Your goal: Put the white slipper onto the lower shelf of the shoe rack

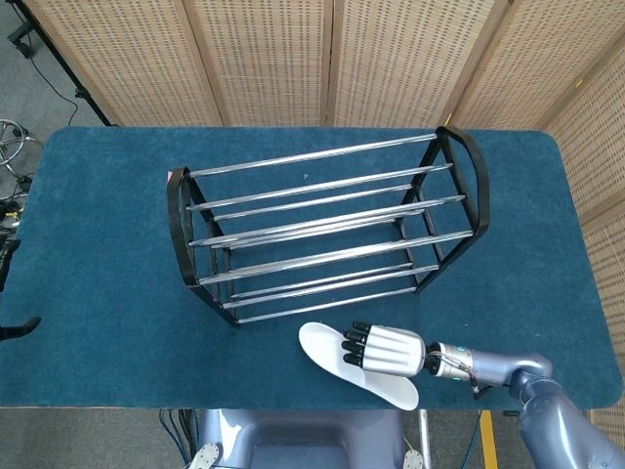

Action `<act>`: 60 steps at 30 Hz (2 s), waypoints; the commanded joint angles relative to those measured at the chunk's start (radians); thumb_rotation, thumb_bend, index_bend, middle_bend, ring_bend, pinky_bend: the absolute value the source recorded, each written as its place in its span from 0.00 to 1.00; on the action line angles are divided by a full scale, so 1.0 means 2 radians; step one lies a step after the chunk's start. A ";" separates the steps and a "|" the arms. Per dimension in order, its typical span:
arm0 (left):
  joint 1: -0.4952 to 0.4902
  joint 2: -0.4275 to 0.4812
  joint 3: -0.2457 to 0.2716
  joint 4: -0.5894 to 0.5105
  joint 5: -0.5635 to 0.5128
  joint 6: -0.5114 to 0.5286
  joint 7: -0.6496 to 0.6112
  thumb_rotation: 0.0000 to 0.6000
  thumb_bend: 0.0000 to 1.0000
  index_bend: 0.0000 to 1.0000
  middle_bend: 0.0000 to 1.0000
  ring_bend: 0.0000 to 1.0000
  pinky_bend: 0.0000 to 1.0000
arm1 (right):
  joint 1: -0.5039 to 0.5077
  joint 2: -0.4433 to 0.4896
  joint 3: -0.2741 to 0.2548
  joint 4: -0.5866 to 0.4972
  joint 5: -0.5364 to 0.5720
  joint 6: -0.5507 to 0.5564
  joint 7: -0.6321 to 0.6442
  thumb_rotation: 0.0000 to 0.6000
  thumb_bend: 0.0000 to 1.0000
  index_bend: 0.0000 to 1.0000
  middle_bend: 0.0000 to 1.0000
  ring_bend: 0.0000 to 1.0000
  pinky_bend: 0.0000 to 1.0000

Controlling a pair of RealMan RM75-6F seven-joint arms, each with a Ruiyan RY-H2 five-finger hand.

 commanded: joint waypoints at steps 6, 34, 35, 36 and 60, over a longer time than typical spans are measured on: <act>0.000 0.001 0.000 -0.001 0.001 -0.001 -0.003 1.00 0.14 0.00 0.00 0.00 0.04 | -0.020 -0.002 0.013 0.002 0.025 0.006 0.022 1.00 0.52 0.61 0.54 0.41 0.53; 0.000 0.004 0.003 -0.005 0.005 -0.004 -0.007 1.00 0.14 0.00 0.00 0.00 0.04 | -0.051 -0.007 0.037 0.014 0.065 0.028 0.049 1.00 0.52 0.61 0.56 0.44 0.56; 0.000 0.005 0.003 -0.005 0.005 -0.005 -0.007 1.00 0.14 0.00 0.00 0.00 0.04 | -0.052 -0.008 0.040 0.013 0.068 0.028 0.052 1.00 0.52 0.61 0.56 0.44 0.56; 0.000 0.005 0.003 -0.005 0.004 -0.005 -0.007 1.00 0.14 0.00 0.00 0.00 0.04 | -0.052 -0.008 0.041 0.013 0.071 0.029 0.056 1.00 0.52 0.61 0.56 0.44 0.56; 0.000 0.004 0.002 -0.004 0.000 -0.004 -0.005 1.00 0.14 0.00 0.00 0.00 0.04 | -0.053 -0.044 0.063 0.031 0.106 -0.018 0.095 1.00 0.52 0.61 0.56 0.44 0.56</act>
